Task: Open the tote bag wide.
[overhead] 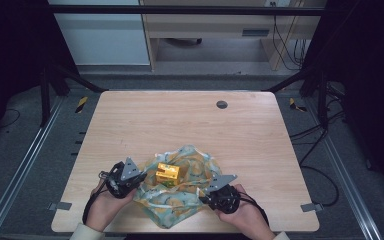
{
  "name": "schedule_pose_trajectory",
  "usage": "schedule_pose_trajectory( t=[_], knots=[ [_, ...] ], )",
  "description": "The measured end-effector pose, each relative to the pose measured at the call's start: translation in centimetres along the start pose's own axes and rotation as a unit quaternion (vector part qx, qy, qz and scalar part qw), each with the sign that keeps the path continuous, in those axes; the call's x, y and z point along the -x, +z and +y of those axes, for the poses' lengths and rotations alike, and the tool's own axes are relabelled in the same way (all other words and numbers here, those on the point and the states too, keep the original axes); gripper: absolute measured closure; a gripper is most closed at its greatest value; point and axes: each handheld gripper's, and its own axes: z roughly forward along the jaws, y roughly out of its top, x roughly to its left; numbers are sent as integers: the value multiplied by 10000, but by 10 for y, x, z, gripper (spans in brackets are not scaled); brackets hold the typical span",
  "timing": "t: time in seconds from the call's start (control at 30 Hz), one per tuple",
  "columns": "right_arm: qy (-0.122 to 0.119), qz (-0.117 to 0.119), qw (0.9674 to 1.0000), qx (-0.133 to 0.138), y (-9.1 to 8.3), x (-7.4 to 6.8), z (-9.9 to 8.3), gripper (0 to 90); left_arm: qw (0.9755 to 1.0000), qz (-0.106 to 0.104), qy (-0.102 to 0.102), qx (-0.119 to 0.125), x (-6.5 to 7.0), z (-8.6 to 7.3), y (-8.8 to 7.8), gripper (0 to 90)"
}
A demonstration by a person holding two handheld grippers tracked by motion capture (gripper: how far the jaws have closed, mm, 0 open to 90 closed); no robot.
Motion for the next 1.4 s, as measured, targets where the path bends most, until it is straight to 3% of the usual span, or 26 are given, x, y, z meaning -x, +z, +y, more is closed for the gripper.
schedule_pose_trajectory(
  t=[0.07, 0.27, 0.8, 1.1, 1.13, 1.2, 1.4],
  knots=[
    [-53, 50, 9999, -145, 1, -3, -7, 900, 9996, 19, 109, -254, -1, -4, 5, 888],
    [60, 142, 9994, -319, 5, 0, -16, 900, 9987, 62, -8, -496, -10, -11, 20, 888],
    [138, 234, 9987, -434, 5, 5, -21, 900, 9972, 239, -158, -685, -26, -16, 26, 896],
    [98, 219, 9990, -381, 3, 5, -21, 900, 9973, 268, -249, -639, -28, -17, 26, 890],
    [87, 205, 9992, -324, 2, 5, -20, 881, 9975, 268, -252, -602, -28, -17, 24, 878],
    [118, 147, 9996, -197, 0, 4, -19, 756, 9981, 267, -303, -458, -27, -17, 20, 827],
    [-191, -129, 9995, 231, -18, -4, -8, 444, 9983, 428, -391, 73, -18, -10, 3, 545]
  ],
)
